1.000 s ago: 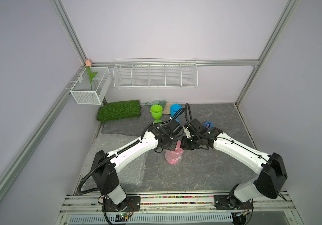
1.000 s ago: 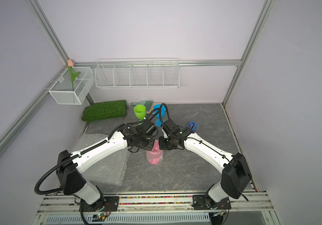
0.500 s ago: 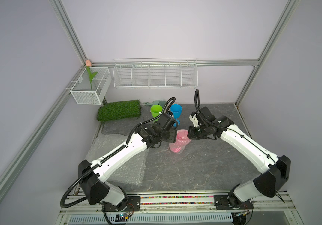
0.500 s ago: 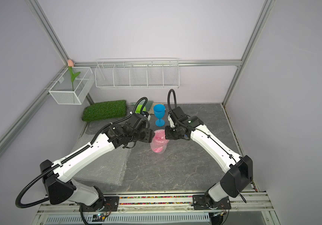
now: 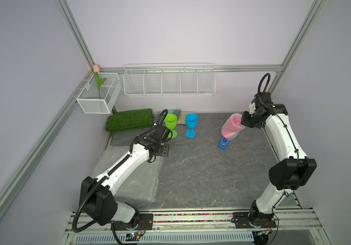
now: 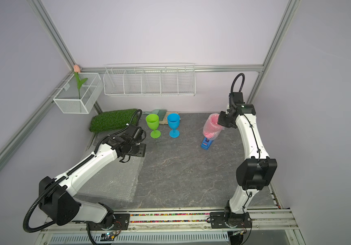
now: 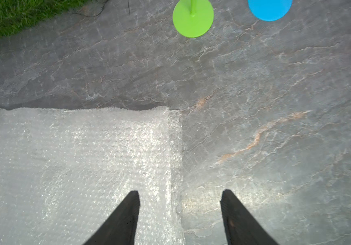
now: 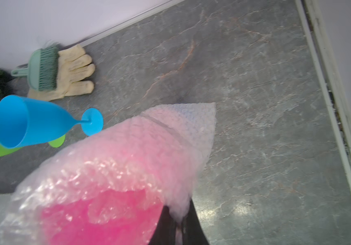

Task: Wrap wine glasses in bubble wrap
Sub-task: Place the bubble wrap at the center of the board.

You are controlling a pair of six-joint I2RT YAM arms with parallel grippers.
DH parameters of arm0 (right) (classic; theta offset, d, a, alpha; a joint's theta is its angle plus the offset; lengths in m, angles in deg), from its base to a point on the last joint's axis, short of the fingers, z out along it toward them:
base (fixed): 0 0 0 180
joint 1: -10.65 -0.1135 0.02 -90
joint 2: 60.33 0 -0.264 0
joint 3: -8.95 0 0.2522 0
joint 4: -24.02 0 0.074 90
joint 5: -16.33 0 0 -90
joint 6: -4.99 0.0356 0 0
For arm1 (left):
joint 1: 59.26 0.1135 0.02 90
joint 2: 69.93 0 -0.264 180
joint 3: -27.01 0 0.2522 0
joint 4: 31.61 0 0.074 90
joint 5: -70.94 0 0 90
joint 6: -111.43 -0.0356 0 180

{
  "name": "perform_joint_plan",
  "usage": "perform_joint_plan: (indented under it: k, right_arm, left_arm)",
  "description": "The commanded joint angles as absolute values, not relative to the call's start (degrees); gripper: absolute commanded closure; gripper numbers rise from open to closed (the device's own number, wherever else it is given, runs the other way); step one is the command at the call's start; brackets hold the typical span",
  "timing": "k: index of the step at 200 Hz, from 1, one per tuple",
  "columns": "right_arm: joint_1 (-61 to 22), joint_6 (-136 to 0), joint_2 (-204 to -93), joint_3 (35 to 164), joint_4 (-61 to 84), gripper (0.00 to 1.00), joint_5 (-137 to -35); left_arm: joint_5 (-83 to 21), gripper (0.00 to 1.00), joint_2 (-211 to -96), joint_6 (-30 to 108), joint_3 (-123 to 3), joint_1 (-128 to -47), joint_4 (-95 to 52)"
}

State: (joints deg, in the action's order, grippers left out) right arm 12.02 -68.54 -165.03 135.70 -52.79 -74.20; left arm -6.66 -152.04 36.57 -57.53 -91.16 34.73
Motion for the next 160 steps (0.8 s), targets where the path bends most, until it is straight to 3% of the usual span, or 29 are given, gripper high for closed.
perform_joint_plan:
  k: [1,74,110,124,148,160]
  right_arm:
    - [15.72,-71.80,-170.18,141.81,-58.00,0.93,-72.81]
    - [21.22,-73.40,-194.06,169.36,-67.94,0.93,-71.58]
    - [21.56,-73.84,-196.92,170.01,-66.60,0.92,-71.36]
    - [21.56,-73.57,-197.16,170.03,-65.99,0.86,-71.77]
    - [21.57,-73.06,-196.40,170.88,-65.79,0.63,-71.65]
    - [21.60,-72.78,-195.08,170.92,-65.21,0.56,-71.57]
  left_arm:
    - [-7.10,0.37,-151.54,34.66,-55.88,-89.22,35.30]
    - [-7.11,0.38,-153.61,31.61,-52.91,-85.39,32.99]
    - [-7.75,0.38,-154.45,31.47,-52.04,-85.21,32.05]
    - [-8.03,0.38,-154.83,31.43,-52.14,-85.19,32.03]
    - [-8.16,0.38,-155.18,31.03,-52.29,-85.20,32.23]
    - [-8.16,0.38,-155.23,30.92,-52.23,-85.13,32.25]
